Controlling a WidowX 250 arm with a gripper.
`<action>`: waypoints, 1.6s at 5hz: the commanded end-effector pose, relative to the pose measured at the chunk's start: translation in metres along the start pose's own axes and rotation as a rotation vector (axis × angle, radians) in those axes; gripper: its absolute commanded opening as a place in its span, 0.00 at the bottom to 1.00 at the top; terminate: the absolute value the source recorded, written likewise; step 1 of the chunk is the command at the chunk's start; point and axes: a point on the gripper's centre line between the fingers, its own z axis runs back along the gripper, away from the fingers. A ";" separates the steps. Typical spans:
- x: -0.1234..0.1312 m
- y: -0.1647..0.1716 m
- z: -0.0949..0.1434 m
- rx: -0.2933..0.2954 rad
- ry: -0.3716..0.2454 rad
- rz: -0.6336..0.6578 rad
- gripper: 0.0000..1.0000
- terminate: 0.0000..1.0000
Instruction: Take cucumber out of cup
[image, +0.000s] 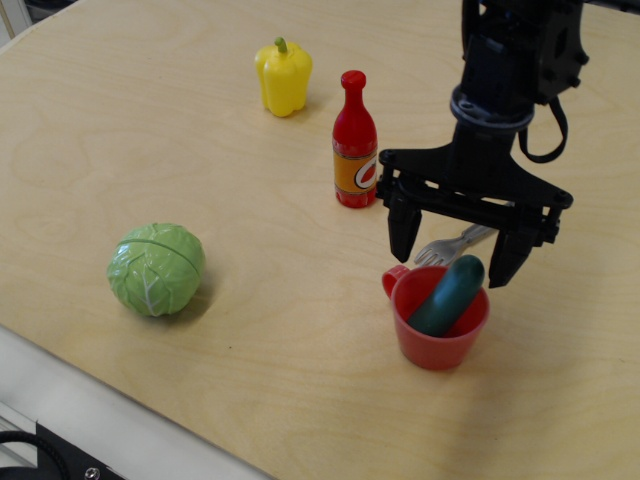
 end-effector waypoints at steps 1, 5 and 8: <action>0.002 -0.002 0.004 -0.007 -0.023 0.003 1.00 0.00; 0.001 0.010 0.009 -0.009 -0.027 0.056 0.00 0.00; 0.004 0.051 0.064 -0.047 -0.147 0.201 0.00 0.00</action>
